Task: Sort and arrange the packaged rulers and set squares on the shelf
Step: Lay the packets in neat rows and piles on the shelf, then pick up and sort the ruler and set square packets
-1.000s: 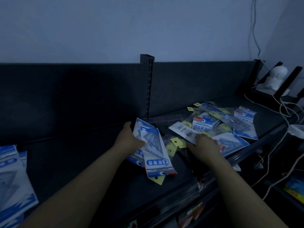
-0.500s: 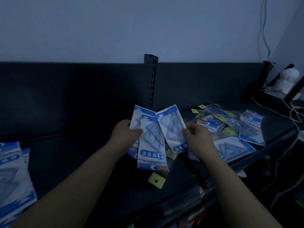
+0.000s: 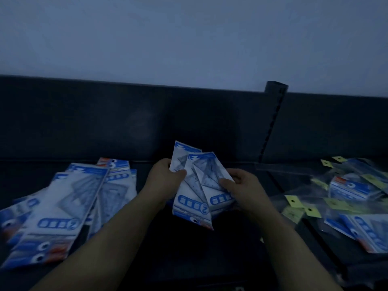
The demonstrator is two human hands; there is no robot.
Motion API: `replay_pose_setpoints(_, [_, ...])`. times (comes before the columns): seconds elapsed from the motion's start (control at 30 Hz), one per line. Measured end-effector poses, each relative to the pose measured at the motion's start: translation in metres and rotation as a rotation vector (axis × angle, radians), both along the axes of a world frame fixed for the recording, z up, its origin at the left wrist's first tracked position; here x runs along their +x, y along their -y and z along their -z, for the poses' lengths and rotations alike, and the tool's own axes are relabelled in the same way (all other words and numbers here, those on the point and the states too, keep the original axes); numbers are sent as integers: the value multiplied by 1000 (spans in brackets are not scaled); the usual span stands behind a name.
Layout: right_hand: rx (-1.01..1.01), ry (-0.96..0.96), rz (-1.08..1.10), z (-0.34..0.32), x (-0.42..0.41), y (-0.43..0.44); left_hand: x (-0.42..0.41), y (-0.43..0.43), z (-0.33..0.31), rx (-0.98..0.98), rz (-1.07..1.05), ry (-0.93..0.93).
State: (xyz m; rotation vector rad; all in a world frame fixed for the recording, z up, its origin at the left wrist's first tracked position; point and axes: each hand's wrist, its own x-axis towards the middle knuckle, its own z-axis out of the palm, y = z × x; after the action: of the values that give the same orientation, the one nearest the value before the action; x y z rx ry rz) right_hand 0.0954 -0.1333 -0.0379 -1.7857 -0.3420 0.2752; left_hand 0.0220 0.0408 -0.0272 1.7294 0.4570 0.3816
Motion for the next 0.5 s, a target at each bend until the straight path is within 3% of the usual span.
replay_pose_setpoints(0.17, [109,-73,-61,-3,-20,-58,-41,-54,-10,184,-169,9])
replay_pose_setpoints(0.4, [59,-156,-185,1,-58,-129,-92,-110,-3,273,-335,-36])
replay_pose_setpoints(0.5, [9,-98,-185,4,-66,-144,-107,-131,0,372,-382,-91])
